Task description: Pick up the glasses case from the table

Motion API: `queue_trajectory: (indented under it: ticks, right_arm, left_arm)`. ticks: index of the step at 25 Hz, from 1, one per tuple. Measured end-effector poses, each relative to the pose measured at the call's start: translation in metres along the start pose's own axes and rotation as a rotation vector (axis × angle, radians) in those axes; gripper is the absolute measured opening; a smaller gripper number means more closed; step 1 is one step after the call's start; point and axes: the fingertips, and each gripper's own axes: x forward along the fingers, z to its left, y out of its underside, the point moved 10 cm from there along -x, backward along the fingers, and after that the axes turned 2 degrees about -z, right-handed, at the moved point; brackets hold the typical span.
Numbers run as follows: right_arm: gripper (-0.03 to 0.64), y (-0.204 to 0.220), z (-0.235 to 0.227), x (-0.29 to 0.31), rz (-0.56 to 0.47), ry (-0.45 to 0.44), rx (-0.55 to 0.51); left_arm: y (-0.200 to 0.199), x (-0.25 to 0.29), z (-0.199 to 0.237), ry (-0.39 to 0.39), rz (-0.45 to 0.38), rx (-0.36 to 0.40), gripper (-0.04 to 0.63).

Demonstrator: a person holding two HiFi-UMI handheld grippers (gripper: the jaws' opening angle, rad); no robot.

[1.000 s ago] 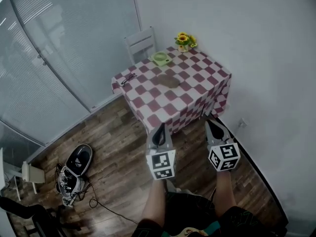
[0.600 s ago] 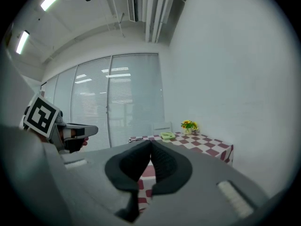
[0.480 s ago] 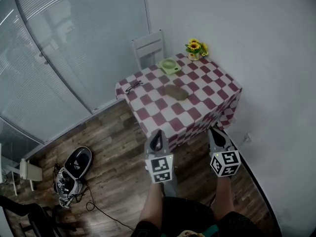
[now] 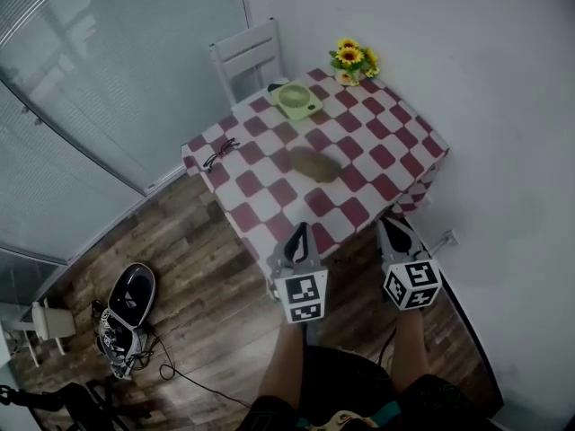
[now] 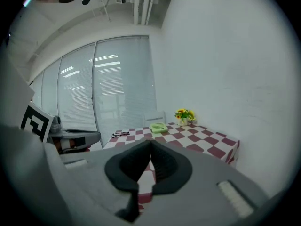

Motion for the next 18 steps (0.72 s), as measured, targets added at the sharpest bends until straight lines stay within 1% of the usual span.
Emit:
queue_trajectory:
  ticks: [4, 10, 15, 18]
  right_arm:
    - [0.005, -0.006, 0.002, 0.041, 0.054, -0.041, -0.024]
    - [0.005, -0.018, 0.005, 0.111, 0.111, -0.098, -0.057]
    - [0.005, -0.024, 0.000, 0.149, 0.155, -0.113, -0.093]
    - [0.005, -0.029, -0.005, 0.159, 0.173, -0.096, -0.105]
  left_arm:
    - [0.003, 0.028, 0.020, -0.024, 0.037, -0.048, 0.011]
    - [0.007, 0.073, 0.062, -0.075, 0.061, -0.115, 0.011]
    - [0.015, 0.106, 0.082, -0.091, 0.088, -0.157, 0.011]
    - [0.014, 0.117, 0.085, -0.080, 0.095, -0.167, 0.011]
